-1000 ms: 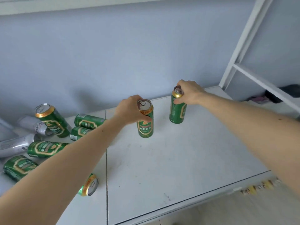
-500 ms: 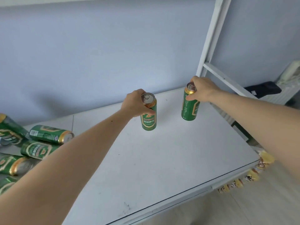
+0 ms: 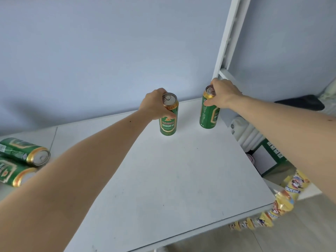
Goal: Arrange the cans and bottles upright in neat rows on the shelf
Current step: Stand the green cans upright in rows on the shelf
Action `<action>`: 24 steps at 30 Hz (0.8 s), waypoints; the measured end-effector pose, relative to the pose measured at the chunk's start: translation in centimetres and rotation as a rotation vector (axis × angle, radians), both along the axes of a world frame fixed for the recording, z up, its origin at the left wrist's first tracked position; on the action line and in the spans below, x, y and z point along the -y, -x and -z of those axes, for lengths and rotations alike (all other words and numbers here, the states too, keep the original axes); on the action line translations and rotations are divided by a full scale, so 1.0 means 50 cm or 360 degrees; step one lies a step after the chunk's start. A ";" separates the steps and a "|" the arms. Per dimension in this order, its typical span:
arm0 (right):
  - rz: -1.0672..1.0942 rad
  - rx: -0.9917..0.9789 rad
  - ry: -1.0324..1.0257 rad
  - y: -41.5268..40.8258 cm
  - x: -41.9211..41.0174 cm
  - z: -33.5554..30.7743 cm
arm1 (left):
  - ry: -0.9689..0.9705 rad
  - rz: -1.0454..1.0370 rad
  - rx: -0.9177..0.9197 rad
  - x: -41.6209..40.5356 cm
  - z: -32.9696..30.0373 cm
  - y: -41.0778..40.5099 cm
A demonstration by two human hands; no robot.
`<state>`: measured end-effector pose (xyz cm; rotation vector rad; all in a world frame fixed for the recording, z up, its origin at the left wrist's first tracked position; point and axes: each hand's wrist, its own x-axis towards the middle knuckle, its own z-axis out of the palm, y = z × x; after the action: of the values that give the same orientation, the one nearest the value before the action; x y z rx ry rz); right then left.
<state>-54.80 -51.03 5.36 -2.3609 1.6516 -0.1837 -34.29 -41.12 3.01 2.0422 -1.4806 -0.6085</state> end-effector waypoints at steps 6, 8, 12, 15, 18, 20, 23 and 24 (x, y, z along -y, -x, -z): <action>0.0053 0.0036 0.0021 -0.017 0.060 0.024 | 0.0005 -0.0014 -0.0027 0.078 0.016 0.005; 0.0055 0.0028 0.0033 -0.025 0.077 0.028 | 0.0008 -0.0039 -0.0026 0.099 0.022 0.007; 0.0060 0.0024 0.0046 -0.040 0.103 0.031 | 0.0032 -0.0115 0.0008 0.136 0.026 0.014; 0.0076 0.0027 0.0045 -0.045 0.121 0.034 | 0.0051 -0.0142 0.0028 0.161 0.029 0.028; 0.0059 0.0036 0.0060 -0.045 0.136 0.034 | 0.0059 -0.0175 0.0051 0.183 0.033 0.046; 0.0050 0.0038 0.0057 -0.043 0.143 0.036 | 0.0064 -0.0186 0.0058 0.197 0.038 0.058; 0.0053 0.0035 0.0062 -0.036 0.151 0.044 | 0.0057 -0.0188 0.0080 0.213 0.042 0.073; 0.0053 0.0028 0.0064 -0.033 0.155 0.045 | 0.0054 -0.0185 0.0093 0.217 0.043 0.075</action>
<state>-53.15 -58.76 3.10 -2.3550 1.6948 -0.2455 -38.06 -51.96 0.88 2.1185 -1.3839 -0.4779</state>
